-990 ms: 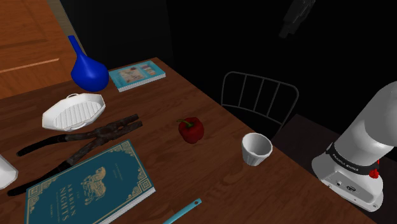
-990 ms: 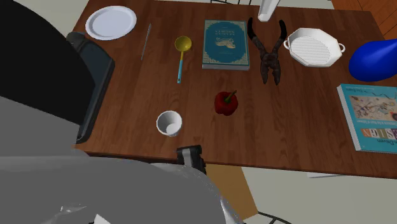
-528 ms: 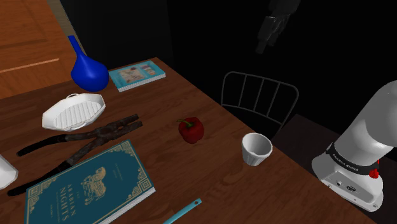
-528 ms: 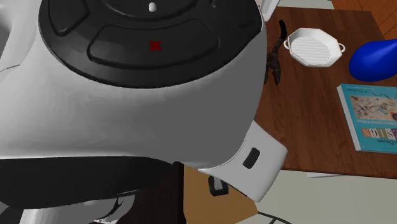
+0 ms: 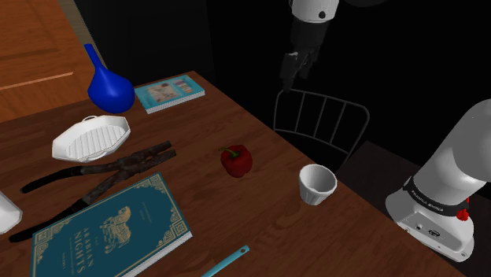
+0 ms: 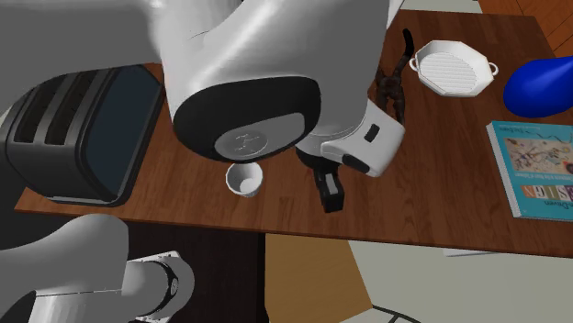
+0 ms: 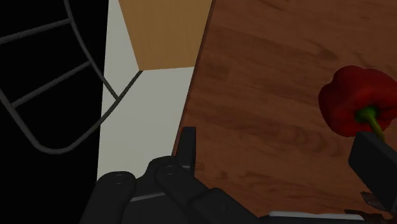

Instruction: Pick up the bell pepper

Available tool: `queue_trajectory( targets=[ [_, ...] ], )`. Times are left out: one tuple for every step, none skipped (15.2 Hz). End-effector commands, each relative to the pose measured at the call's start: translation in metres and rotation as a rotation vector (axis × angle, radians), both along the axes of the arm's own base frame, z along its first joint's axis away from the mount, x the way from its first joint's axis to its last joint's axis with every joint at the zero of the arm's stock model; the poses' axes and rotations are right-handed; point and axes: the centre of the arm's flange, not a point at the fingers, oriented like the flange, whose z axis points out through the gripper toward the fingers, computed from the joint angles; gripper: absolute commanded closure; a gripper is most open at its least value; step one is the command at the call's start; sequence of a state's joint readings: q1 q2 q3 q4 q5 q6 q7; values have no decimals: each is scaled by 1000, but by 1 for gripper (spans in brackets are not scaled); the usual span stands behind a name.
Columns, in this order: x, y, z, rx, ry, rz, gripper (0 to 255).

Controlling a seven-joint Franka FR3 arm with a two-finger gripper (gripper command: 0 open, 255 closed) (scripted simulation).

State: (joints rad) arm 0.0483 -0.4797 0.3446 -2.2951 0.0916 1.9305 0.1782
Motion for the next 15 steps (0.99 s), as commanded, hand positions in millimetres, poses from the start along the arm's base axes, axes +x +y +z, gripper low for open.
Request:
queue_trajectory(
  targets=[
    [11, 27, -10, -18, 8, 6, 0],
    [15, 39, -17, -28, 12, 9, 0],
    [19, 51, -24, -37, 16, 12, 0],
    [23, 63, -31, -47, 20, 15, 0],
    [27, 75, -38, -57, 24, 17, 0],
    [31, 87, -45, -66, 28, 20, 0],
    [34, 99, -53, -76, 32, 23, 0],
    [38, 111, -60, -86, 36, 26, 0],
    [42, 123, -68, -95, 40, 29, 0],
    [46, 135, -76, -105, 44, 32, 0],
    [49, 146, -84, -115, 48, 35, 0],
    [53, 158, -92, -124, 52, 38, 0],
    [56, 170, -100, -134, 56, 41, 0],
    [59, 181, -108, -144, 60, 44, 0],
    [63, 193, -117, -153, 64, 46, 0]
  ],
)
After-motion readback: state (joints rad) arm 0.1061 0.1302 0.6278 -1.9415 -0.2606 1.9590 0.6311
